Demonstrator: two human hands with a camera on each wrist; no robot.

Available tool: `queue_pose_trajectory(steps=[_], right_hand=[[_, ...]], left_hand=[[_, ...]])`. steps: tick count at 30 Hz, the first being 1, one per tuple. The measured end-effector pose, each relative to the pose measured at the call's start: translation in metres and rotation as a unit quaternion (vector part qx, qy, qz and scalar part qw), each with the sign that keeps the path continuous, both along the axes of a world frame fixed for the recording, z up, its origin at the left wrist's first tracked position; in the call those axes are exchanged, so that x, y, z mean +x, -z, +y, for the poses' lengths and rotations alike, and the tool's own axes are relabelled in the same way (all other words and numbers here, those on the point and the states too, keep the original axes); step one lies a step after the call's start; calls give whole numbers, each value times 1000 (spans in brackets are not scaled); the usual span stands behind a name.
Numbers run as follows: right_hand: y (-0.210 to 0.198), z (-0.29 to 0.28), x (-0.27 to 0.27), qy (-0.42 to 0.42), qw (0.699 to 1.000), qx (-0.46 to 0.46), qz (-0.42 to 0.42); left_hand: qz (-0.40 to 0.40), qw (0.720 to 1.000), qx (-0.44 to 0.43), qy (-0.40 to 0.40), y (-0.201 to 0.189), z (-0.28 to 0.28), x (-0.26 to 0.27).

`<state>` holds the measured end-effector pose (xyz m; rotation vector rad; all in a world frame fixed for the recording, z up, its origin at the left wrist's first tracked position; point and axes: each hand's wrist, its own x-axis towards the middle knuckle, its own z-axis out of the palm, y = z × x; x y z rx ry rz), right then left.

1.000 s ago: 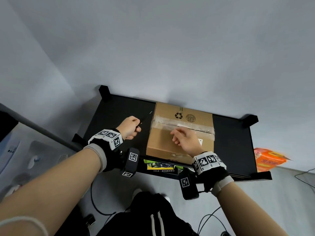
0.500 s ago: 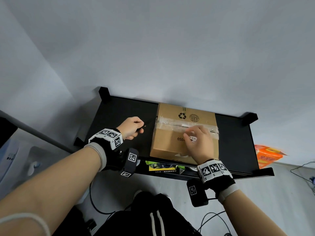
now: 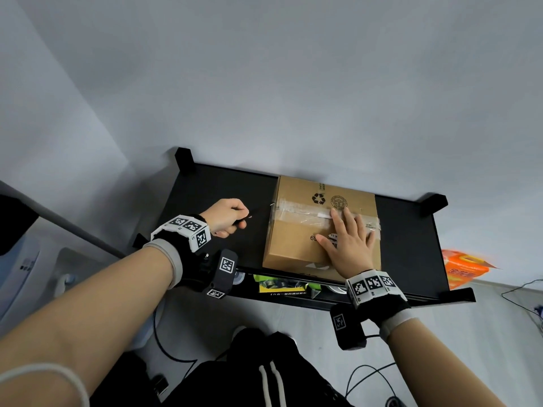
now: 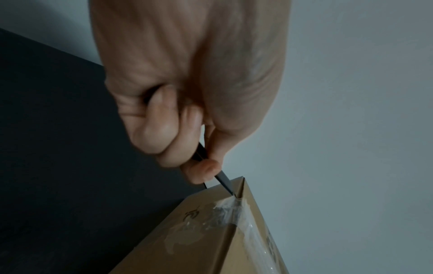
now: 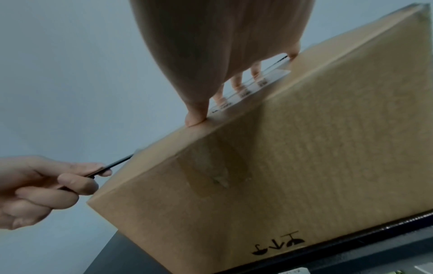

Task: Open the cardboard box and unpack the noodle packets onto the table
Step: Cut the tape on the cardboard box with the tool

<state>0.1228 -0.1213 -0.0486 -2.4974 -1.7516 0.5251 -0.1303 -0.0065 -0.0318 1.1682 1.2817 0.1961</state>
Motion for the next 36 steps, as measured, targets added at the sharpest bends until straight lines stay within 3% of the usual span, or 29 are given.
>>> queue_pose_trajectory(steps=[9,13,17,21,23,25,28,32,36], right_hand=[[0,1,-1,5,1000,3,-4],[-1,1,0,5,1000,3,1],[-4,2,0,20,1000,18,11],[-17,5,-10,41,981,187,41],[-33,9,-15,10,972,208,107],[-51,13,-21,-4,964,139,226],[-66,20,-22,29,916,81,392],[-69,19,-4,130,865,135,466],[-71,14,23,169,808,141,547]], left_hand=[[22,996,-5,84,-3,-17,-8],[22,1000,-15,11,-8,-9,-27],[-46,993,22,-110,-19,1,-30],[-120,986,60,-101,-35,-5,8],[-144,986,59,-68,-42,-11,37],[-160,986,48,-27,-47,-18,65],[-173,983,54,37,-54,-29,97],[-179,977,84,79,-58,-40,128],[-170,976,107,88,-52,-43,156]])
